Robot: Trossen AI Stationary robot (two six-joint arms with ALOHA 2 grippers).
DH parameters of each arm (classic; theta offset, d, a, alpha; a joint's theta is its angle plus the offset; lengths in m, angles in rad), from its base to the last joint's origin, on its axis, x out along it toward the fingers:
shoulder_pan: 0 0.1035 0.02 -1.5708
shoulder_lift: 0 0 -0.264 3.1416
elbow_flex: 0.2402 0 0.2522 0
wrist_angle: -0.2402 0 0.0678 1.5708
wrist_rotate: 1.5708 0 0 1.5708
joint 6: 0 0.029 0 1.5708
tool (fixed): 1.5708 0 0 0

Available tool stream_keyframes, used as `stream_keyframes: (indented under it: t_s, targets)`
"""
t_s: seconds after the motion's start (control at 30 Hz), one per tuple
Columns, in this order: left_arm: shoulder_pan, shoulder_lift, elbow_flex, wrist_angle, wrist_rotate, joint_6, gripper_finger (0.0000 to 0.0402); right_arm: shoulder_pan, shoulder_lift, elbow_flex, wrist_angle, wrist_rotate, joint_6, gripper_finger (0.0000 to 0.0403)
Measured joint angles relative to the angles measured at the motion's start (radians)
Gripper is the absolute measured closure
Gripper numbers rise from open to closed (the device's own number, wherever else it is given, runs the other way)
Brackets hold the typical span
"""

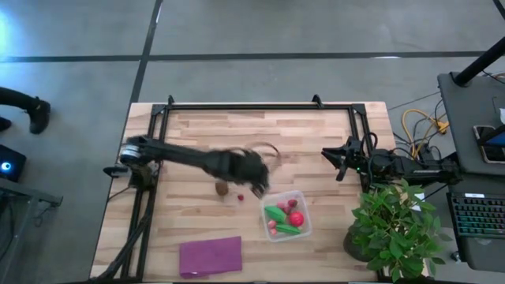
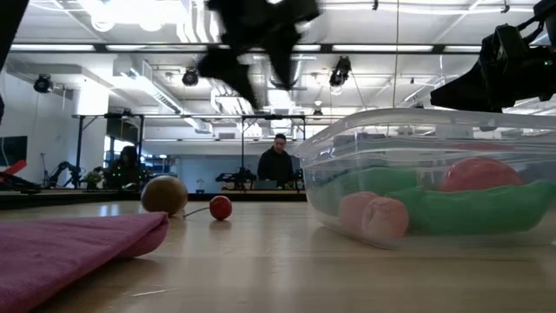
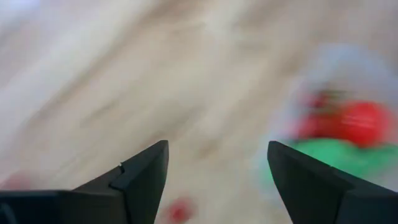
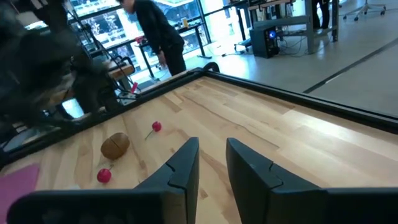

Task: Pick and placing Produce into tupperware
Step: Put the top red cherry into the transparent container

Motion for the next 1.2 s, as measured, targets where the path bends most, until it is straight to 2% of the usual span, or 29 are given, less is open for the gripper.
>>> stream_keyframes:
  t_s: [0.1, 0.2, 0.27, 0.33, 0.4, 0.5, 0.7, 0.9, 1.2]
  targets:
    - [0.070, -0.071, -0.022, -0.250, -0.014, -0.132, 0.0153, 0.000, 0.000, 0.000, -0.001, 0.000, 0.000, 0.0330]
    - [0.133, -0.124, -0.062, -0.314, -0.037, -0.021, 0.0161, 0.000, -0.001, 0.000, 0.000, 0.000, 0.000, 0.0327]
    - [0.166, -0.152, -0.091, -0.293, 0.023, 0.179, 0.0166, 0.000, 0.000, 0.000, 0.000, 0.000, 0.000, 0.0324]
    - [0.184, -0.169, -0.123, -0.254, 0.083, 0.478, 0.0172, 0.000, 0.000, 0.000, -0.001, 0.000, 0.000, 0.0321]
    - [0.182, -0.171, -0.157, -0.265, 0.088, 0.752, 0.0178, 0.000, 0.000, 0.000, 0.000, 0.000, 0.000, 0.0319]
    - [0.180, -0.177, -0.231, -0.262, 0.049, 0.956, 0.0183, 0.000, 0.000, 0.000, 0.001, 0.000, 0.000, 0.0319]
    - [0.207, -0.176, -0.412, -0.228, 0.037, 1.023, 0.0185, 0.000, -0.001, 0.000, -0.001, 0.000, 0.000, 0.0328]
    - [0.216, -0.213, -0.552, -0.017, 0.042, 1.116, 0.0185, 0.000, -0.001, 0.000, 0.000, 0.000, 0.000, 0.0333]
    - [0.270, -0.214, -0.629, 0.041, 0.043, 1.153, 0.0185, 0.000, 0.000, 0.000, 0.000, 0.000, 0.000, 0.0323]
